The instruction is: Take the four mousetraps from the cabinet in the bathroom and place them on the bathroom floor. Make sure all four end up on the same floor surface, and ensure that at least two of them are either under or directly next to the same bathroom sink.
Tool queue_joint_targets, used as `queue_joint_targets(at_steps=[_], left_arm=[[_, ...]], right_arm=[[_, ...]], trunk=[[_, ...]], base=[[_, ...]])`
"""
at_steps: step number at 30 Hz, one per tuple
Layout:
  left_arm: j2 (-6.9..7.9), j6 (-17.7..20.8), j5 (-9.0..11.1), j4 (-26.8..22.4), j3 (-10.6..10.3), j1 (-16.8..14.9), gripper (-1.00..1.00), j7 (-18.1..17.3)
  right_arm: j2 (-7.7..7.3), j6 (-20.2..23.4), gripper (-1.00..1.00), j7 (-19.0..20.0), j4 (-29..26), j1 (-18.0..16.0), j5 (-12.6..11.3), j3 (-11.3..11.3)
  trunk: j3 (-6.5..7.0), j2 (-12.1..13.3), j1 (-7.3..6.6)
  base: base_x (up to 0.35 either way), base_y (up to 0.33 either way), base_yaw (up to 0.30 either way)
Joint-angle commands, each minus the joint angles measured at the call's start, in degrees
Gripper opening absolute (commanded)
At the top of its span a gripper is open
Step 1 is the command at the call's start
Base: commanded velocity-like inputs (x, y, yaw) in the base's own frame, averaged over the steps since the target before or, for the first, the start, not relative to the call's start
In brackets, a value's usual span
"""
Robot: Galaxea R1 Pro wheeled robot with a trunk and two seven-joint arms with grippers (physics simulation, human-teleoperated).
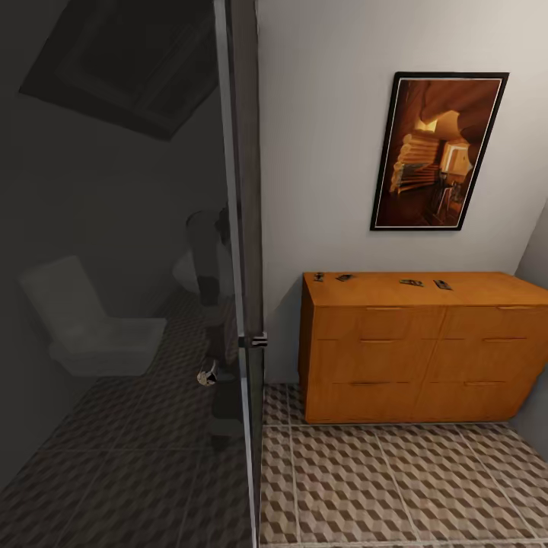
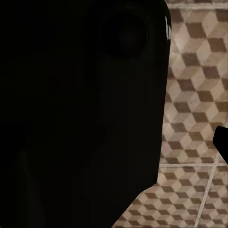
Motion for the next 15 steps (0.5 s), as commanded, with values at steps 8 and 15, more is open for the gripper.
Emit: queue_joint_targets(at_steps=[8, 15], left_arm=[[0.24, -0.72, 0.15, -1.29, 0.18, -0.06, 1.00, -0.08], [0.27, -0.77, 0.10, -1.53, 0.21, -0.08, 1.00, -0.09]], right_arm=[[0.03, -0.09, 1.00, 0.06, 0.09, 0.03, 0.51, 0.39], [0.00, -0.09, 1.00, 0.08, 0.08, 0.03, 0.75, 0.43]], trunk=[[-0.03, -0.03, 0.00], [-0.03, -0.03, 0.00]], base=[[0.000, 0.000, 0.000], [0.000, 0.000, 0.000]])
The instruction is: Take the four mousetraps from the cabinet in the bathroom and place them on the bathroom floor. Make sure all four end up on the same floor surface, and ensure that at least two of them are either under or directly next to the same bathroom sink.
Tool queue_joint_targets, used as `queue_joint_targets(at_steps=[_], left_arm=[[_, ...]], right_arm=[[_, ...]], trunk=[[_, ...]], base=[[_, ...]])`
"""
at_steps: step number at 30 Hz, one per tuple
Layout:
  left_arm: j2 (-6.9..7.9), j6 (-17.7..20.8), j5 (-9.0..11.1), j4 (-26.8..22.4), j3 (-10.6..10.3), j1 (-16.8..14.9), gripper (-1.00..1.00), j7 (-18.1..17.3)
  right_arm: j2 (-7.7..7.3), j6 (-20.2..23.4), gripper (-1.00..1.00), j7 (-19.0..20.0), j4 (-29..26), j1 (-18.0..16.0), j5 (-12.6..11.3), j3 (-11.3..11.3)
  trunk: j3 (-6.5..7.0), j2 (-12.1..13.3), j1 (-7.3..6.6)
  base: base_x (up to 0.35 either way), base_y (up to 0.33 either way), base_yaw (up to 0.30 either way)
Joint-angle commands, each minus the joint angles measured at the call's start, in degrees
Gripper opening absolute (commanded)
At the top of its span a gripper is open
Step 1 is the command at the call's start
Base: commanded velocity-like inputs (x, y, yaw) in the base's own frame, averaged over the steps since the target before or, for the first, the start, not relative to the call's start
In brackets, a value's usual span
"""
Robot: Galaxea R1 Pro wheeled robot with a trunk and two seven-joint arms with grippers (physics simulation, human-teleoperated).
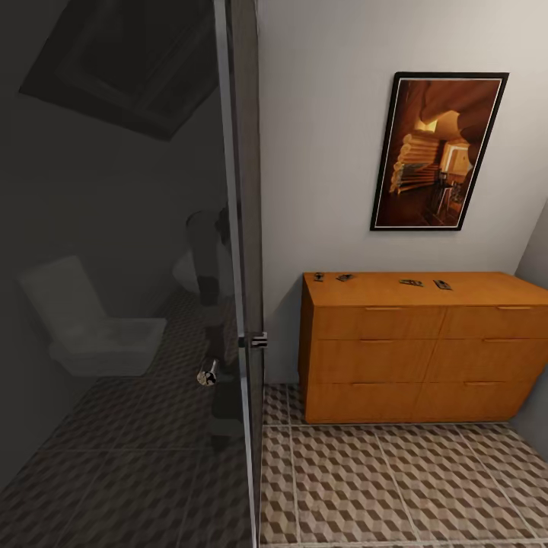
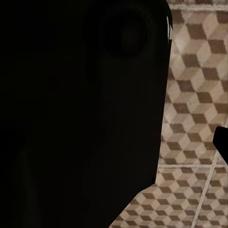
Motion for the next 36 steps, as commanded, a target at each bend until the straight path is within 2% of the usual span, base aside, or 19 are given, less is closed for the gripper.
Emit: queue_joint_targets(at_steps=[1, 12, 36], left_arm=[[0.00, -0.06, 0.01, -0.02, 0.02, -0.01, 1.00, -0.01], [0.01, -0.03, 0.00, -0.06, 0.06, -0.01, 1.00, 0.03], [0.00, -0.01, 0.15, -0.12, 0.17, 0.01, 1.00, 0.08]], right_arm=[[0.00, -0.01, 1.00, 0.01, 0.01, -0.02, 0.08, 0.03], [0.00, -0.01, 1.00, 0.01, 0.01, 0.02, 0.11, 0.04], [0.00, -0.01, 1.00, -0.16, 0.01, 0.04, 0.11, 0.04]], trunk=[[-0.04, -0.02, 0.00], [-0.04, -0.02, 0.00], [-0.04, -0.02, 0.00]], base=[[0.000, 0.000, 0.000], [0.030, -0.081, 0.000], [0.086, -0.257, 0.000]])
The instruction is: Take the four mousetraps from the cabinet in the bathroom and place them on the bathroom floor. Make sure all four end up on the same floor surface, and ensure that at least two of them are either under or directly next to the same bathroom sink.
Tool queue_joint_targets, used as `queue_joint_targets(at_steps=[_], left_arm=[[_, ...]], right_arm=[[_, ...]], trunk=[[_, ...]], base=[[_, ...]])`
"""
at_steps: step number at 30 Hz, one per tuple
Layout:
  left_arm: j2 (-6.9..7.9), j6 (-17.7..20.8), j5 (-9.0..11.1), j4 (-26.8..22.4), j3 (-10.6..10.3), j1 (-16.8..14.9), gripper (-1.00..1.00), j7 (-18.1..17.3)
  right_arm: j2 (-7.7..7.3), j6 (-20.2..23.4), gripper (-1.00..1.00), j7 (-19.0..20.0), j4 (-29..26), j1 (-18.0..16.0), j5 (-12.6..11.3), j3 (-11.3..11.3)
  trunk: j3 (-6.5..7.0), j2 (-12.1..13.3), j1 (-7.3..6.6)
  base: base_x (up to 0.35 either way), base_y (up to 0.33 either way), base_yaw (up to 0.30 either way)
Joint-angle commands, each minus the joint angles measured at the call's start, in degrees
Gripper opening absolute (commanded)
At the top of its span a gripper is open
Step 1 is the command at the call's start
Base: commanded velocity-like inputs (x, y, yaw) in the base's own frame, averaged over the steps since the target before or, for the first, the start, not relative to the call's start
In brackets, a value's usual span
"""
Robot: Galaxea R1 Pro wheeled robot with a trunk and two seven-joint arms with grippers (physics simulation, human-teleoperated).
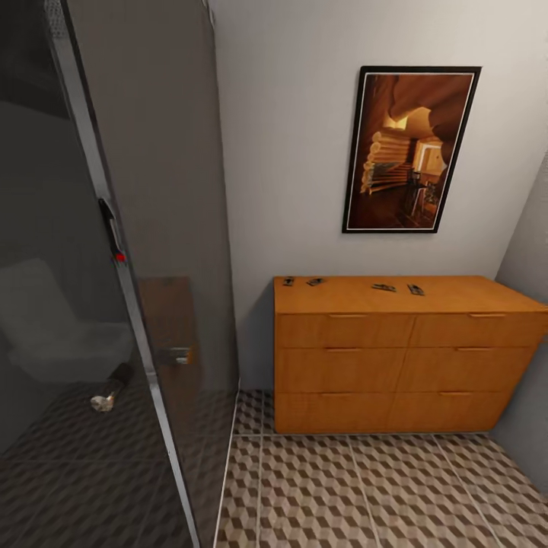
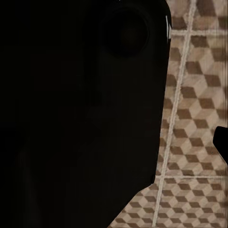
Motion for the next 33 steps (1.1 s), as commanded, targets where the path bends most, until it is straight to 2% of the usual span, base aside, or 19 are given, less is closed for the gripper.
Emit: queue_joint_targets(at_steps=[1, 14, 33], left_arm=[[0.00, -0.07, 0.03, -0.02, 0.02, -0.01, 1.00, 0.00], [0.00, -0.07, 0.04, -0.05, 0.09, -0.01, 1.00, 0.00], [0.00, -0.07, 0.04, -0.05, 0.10, -0.02, 1.00, 0.00]], right_arm=[[0.00, -0.01, 1.00, -0.01, 0.01, -0.01, 0.08, 0.04], [0.04, -0.01, 1.00, -0.01, 0.01, -0.06, 0.00, 0.04], [0.09, -0.01, 1.00, -0.30, 0.01, -0.05, -0.22, -0.13]], trunk=[[-0.04, -0.02, 0.01], [-0.04, -0.02, 0.01], [-0.04, -0.02, 0.01]], base=[[0.088, -0.266, 0.000], [0.074, -0.266, 0.000], [0.006, -0.266, 0.000]])
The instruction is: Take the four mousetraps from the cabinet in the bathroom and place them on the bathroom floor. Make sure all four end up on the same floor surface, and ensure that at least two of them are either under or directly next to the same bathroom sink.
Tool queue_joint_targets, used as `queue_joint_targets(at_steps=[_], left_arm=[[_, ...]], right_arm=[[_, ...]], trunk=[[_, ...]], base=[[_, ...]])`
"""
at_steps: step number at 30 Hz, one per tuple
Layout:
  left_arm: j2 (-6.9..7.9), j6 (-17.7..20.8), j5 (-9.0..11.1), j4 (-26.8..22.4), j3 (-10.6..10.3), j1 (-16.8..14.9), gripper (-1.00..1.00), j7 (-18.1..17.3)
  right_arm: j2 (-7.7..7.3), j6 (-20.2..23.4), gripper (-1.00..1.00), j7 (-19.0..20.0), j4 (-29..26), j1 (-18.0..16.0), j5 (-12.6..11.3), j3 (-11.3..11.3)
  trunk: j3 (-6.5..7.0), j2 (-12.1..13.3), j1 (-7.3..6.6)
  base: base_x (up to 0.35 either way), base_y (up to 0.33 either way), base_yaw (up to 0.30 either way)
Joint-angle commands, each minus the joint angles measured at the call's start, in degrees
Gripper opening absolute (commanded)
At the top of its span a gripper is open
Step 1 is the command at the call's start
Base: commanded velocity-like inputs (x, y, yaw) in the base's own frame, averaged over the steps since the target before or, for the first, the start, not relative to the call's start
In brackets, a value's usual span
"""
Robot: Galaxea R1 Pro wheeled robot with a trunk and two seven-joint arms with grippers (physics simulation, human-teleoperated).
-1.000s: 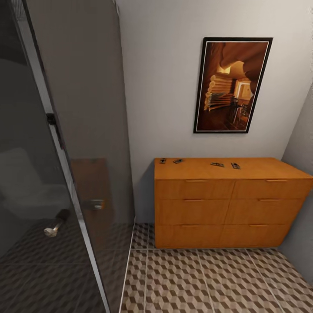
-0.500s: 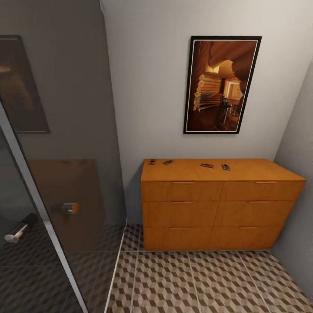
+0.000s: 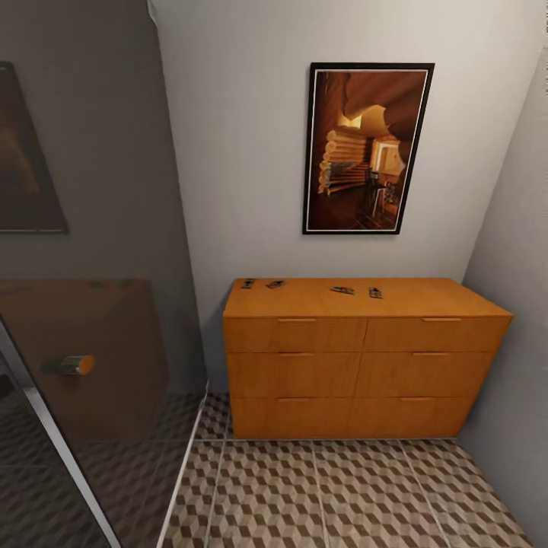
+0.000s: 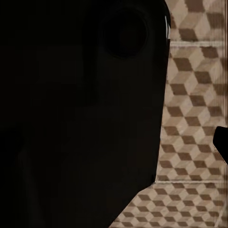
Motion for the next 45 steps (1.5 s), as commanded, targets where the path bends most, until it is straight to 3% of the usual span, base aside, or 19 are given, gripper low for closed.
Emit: queue_joint_targets(at_steps=[1, 13, 27, 45], left_arm=[[0.01, -0.07, 0.02, -0.01, 0.03, -0.01, 1.00, 0.00], [0.01, -0.07, 0.02, -0.02, 0.03, 0.02, 1.00, 0.00], [0.01, -0.07, 0.09, -0.02, 0.06, 0.03, 1.00, 0.00], [0.01, -0.07, 0.11, -0.02, 0.06, 0.03, 1.00, 0.00]], right_arm=[[0.01, -0.01, 1.00, -0.07, 0.01, 0.00, 0.04, 0.00], [0.04, 0.05, 1.00, -0.18, 0.01, -0.01, -0.07, -0.08], [0.08, 0.04, 1.00, -0.27, 0.01, -0.03, -0.10, -0.07], [0.08, -0.01, 1.00, -0.27, 0.01, 0.01, 0.10, -0.01]], trunk=[[-0.04, -0.02, 0.00], [-0.04, -0.02, 0.00], [-0.04, -0.02, 0.00], [-0.04, -0.02, 0.00]], base=[[0.000, -0.264, 0.000], [0.000, -0.211, 0.000], [0.000, -0.025, 0.000], [0.298, -0.013, 0.000]])
